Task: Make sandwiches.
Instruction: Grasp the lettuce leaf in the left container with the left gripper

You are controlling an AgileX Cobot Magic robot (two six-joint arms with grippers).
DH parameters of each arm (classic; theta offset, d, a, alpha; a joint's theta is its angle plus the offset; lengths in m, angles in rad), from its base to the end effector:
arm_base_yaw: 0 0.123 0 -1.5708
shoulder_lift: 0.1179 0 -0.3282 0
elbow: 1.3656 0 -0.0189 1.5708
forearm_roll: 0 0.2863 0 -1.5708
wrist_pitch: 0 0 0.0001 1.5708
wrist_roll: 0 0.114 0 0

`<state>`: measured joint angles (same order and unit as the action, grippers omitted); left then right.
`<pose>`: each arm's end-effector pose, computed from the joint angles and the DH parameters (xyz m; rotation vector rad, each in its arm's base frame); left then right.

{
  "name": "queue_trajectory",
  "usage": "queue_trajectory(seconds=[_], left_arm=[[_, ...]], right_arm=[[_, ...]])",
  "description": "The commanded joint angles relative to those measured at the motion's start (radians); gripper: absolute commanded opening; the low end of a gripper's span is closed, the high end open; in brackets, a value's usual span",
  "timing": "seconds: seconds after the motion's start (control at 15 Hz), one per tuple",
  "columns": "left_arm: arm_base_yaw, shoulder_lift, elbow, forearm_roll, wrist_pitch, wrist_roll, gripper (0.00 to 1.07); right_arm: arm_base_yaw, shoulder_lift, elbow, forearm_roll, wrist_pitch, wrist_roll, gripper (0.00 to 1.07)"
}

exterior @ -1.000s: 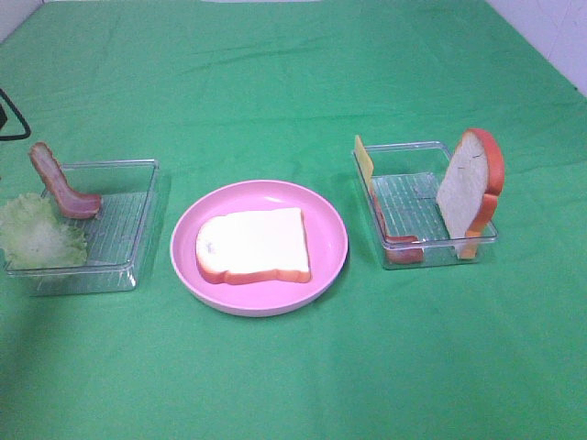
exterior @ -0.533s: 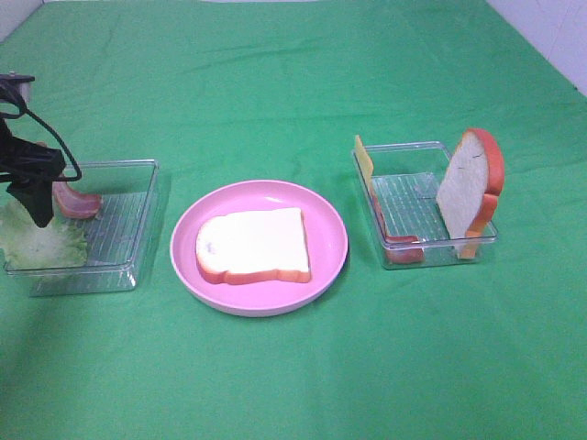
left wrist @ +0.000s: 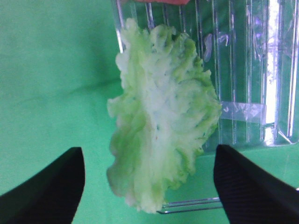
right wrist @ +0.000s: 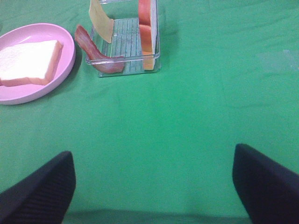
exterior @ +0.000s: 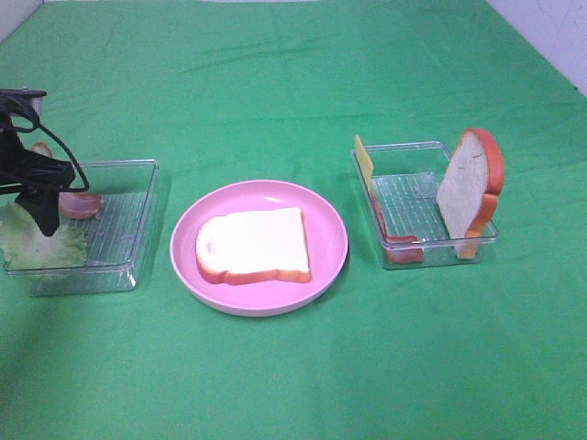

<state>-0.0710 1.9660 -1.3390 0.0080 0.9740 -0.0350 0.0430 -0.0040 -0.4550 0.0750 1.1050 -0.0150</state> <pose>0.4218 -0.0292 0.1642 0.0622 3.0836 0.0057 0.0049 0.0079 0.2649 -0.0654 2.1279 0.1077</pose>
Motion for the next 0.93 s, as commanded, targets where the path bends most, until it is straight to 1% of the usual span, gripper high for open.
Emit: queue_trajectory(seconds=[0.07,0.2,0.33,0.4,0.47,0.53,0.67,0.73,0.93], left_arm=[[-0.004,0.005,-0.002,-0.008,-0.013,0.000,0.58],[-0.004,0.005,-0.002,-0.008,-0.010,0.000,0.47],[-0.004,0.005,-0.002,-0.008,-0.010,0.001,0.45],[-0.004,0.005,-0.002,-0.008,-0.008,0.001,0.40],[-0.004,0.005,-0.002,-0.008,-0.005,0.008,0.31],[-0.004,0.005,-0.002,-0.008,0.001,0.025,0.20],[-0.004,0.005,-0.002,-0.008,0.017,0.035,0.00],[-0.004,0.005,-0.002,-0.008,0.018,0.047,0.00],[-0.004,-0.009,-0.002,-0.008,0.015,0.045,0.00]], right_arm=[[-0.005,-0.031,0.003,0.001,-0.004,-0.012,0.87],[-0.005,-0.031,0.003,0.001,-0.004,-0.012,0.87],[-0.005,-0.031,0.003,0.001,-0.004,-0.012,0.87],[-0.005,-0.031,0.003,0.001,-0.004,-0.012,0.87],[-0.005,-0.031,0.003,0.001,-0.004,-0.012,0.87],[-0.005,-0.031,0.003,0.001,-0.004,-0.012,0.87],[-0.005,-0.031,0.003,0.001,-0.004,-0.012,0.87],[-0.005,-0.031,0.003,0.001,-0.004,-0.012,0.87],[-0.005,-0.031,0.003,0.001,-0.004,-0.012,0.87]])
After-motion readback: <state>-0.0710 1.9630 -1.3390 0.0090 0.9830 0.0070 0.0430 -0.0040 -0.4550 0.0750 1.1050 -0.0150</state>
